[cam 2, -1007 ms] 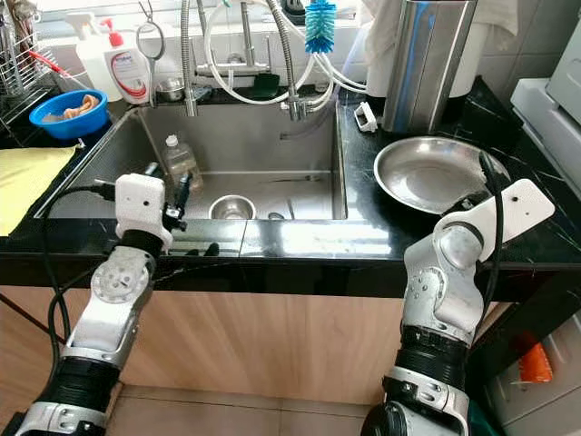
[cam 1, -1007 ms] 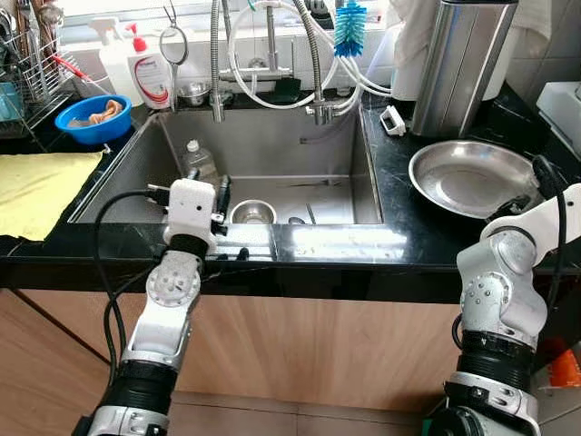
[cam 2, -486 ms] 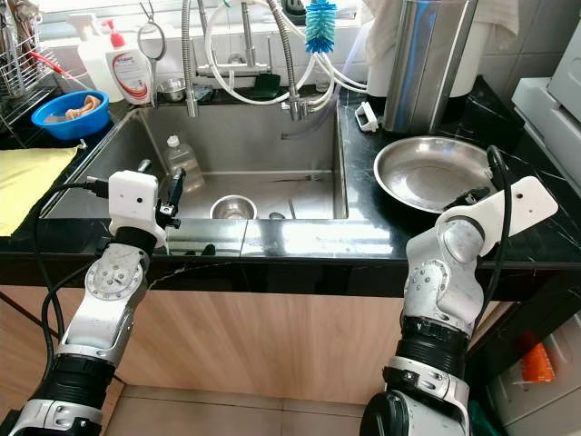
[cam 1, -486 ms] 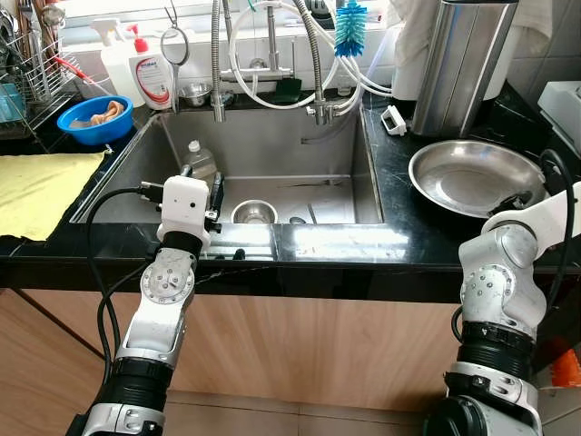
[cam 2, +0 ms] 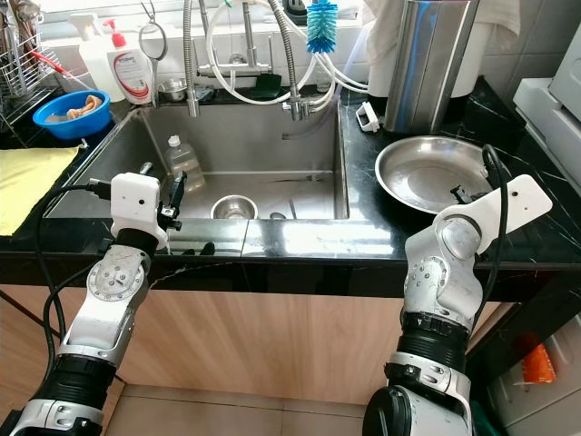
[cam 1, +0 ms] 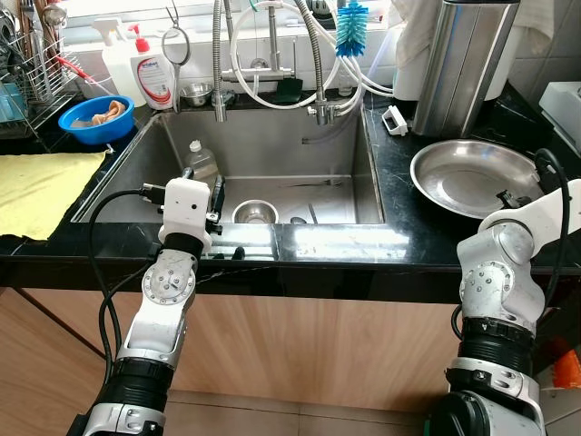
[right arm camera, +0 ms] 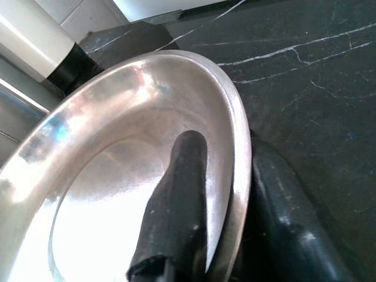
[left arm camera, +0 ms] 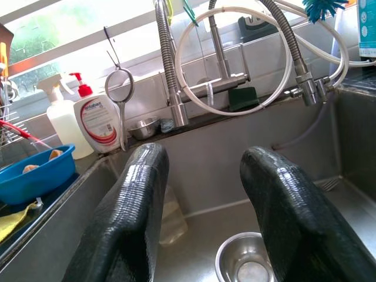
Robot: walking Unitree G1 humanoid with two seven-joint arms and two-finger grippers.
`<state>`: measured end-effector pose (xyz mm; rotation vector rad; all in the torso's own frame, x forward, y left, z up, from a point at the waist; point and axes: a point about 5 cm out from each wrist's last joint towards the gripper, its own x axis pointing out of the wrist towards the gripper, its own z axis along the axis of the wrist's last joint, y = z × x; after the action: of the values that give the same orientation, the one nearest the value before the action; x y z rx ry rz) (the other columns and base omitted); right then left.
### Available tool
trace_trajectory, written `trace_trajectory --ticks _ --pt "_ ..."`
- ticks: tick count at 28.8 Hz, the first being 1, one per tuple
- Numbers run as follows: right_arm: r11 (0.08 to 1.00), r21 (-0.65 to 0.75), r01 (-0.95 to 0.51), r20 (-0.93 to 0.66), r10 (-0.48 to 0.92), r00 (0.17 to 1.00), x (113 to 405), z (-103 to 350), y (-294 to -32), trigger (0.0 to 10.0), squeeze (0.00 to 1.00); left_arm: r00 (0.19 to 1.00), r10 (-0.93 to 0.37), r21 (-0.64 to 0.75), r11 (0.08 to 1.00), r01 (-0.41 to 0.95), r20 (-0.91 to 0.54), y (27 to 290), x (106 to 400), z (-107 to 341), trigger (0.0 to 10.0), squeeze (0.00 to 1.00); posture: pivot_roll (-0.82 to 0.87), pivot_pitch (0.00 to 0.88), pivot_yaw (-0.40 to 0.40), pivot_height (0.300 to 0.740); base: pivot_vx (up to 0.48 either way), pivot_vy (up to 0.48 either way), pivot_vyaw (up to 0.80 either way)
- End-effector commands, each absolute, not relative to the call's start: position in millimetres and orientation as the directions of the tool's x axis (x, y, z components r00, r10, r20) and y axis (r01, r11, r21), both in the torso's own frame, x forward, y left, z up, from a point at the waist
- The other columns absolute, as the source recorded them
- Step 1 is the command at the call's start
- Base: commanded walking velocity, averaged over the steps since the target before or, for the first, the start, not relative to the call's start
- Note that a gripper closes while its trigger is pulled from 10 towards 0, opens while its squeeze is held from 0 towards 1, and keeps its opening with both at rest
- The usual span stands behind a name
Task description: Kitchen organization
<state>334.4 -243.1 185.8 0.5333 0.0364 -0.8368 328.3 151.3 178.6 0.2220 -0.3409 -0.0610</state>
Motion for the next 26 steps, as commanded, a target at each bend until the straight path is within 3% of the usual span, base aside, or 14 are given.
trace_trajectory --ticks 1,5,9,13,14,15,19,26 --pt "0.558 0.432 0.709 -0.256 -0.678 0.689 338 184 -237 0.0 0.0 0.941 -0.086 0.228 0.974 0.01 0.326 153 329 180 10.0 0.0 -0.19 0.0 0.075 0.74 0.0 0.0 0.0" --pt "0.571 0.462 0.679 -0.234 -0.66 0.714 340 187 -232 0.0 0.0 0.941 -0.082 0.226 0.974 0.006 0.327 154 330 180 10.0 0.0 -0.19 0.0 0.075 0.74 0.0 0.0 0.0" --pt "0.695 0.513 0.504 -0.135 -0.514 0.847 351 199 -206 0.0 0.0 0.941 -0.071 0.221 0.975 -0.004 0.332 154 331 182 10.0 0.0 -0.19 0.0 0.072 0.74 0.0 0.0 0.0" --pt "0.787 0.493 0.372 -0.074 -0.388 0.919 359 206 -184 0.0 0.0 0.939 -0.069 0.214 0.977 -0.005 0.338 153 330 182 10.0 0.0 -0.18 0.0 0.07 0.74 0.0 0.0 0.0" --pt "0.808 0.474 0.35 -0.06 -0.368 0.928 361 207 -178 3.7 0.0 0.939 -0.07 0.213 0.977 -0.004 0.338 152 329 182 10.0 0.0 -0.18 0.0 0.07 0.74 0.0 0.0 0.0" --pt "0.825 0.465 0.32 -0.048 -0.338 0.94 363 208 -174 10.0 0.0 0.939 -0.07 0.212 0.977 -0.004 0.338 152 329 182 10.0 0.0 -0.18 0.0 0.068 0.74 0.0 0.0 0.0" --pt "0.92 0.357 0.161 -0.047 -0.155 0.987 375 201 -151 10.0 0.0 0.937 -0.068 0.201 0.98 -0.002 0.342 151 330 182 10.0 0.0 -0.18 0.0 0.07 0.74 0.0 0.0 0.0" --pt "0.978 0.209 -0.01 -0.024 0.015 1.0 392 200 -130 10.0 0.0 0.937 -0.071 0.193 0.981 0.004 0.343 148 329 182 10.0 0.0 -0.18 0.0 0.066 0.74 0.0 0.0 0.0"
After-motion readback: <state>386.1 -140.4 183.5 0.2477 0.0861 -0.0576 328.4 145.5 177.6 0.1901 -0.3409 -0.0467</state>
